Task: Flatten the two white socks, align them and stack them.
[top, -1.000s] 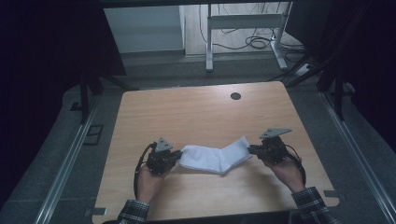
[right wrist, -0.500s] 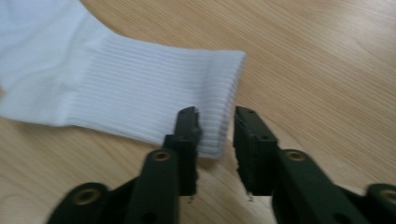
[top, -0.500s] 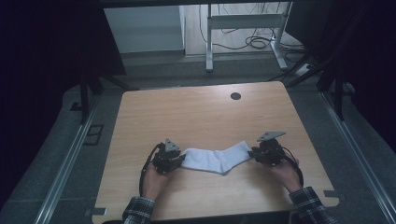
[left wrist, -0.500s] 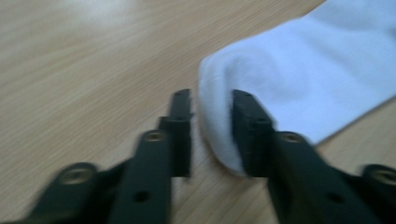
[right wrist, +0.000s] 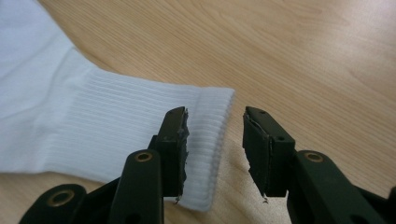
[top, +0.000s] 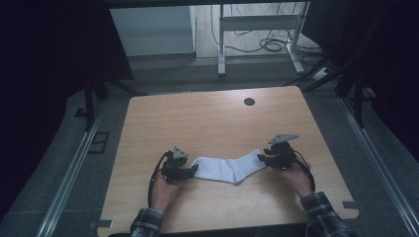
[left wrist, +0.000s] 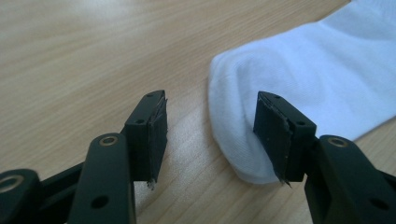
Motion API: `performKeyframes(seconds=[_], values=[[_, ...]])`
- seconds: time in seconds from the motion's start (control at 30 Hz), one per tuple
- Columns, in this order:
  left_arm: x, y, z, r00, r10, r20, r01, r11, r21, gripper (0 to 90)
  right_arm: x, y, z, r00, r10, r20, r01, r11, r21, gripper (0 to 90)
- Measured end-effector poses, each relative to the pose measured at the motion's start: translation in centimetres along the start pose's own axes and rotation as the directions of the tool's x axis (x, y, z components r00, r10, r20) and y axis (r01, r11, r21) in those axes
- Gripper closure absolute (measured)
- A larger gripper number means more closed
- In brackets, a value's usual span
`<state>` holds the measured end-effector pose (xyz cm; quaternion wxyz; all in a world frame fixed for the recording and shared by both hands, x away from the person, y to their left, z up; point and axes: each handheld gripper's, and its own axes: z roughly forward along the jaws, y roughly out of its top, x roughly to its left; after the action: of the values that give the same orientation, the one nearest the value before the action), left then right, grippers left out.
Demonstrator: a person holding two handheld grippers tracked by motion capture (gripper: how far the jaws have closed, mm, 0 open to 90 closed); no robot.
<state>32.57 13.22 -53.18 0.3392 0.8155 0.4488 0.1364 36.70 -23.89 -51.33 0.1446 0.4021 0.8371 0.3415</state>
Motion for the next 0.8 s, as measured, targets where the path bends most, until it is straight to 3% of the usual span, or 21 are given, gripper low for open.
performKeyframes(seconds=[0.13,0.23,0.37,0.57,0.7,0.8], values=[[0.0,-0.2,0.4,0.9998,-0.002,0.020,0.002,1.0000,0.004,50.4,-0.4,-0.4,0.7,0.9995,0.024,-0.022,-0.023,0.999,0.027,60.2],[-0.2,-0.1,0.5,0.9983,0.004,0.058,-0.004,1.0000,0.002,65.7,-0.6,-0.7,1.0,0.9947,0.071,-0.074,-0.069,0.997,0.039,69.2],[-0.1,0.0,0.5,0.9949,-0.012,0.100,0.012,0.9999,0.006,80.0,-0.4,-0.5,0.9,0.9936,0.080,-0.080,-0.076,0.996,0.052,79.3],[0.1,0.9,0.2,0.9969,0.012,0.078,-0.012,0.9999,0.002,82.0,0.1,0.1,0.3,0.9975,0.044,-0.054,-0.042,0.999,0.031,82.2],[0.5,1.7,0.0,0.9977,0.021,0.065,-0.020,0.9997,-0.012,81.9,0.0,0.7,-0.2,0.9980,0.047,-0.043,-0.047,0.999,0.001,82.2],[1.1,3.0,-0.1,0.9991,0.036,0.024,-0.035,0.9990,-0.028,81.6,-0.3,1.8,-0.2,0.9975,0.061,-0.036,-0.062,0.998,-0.033,82.2]])
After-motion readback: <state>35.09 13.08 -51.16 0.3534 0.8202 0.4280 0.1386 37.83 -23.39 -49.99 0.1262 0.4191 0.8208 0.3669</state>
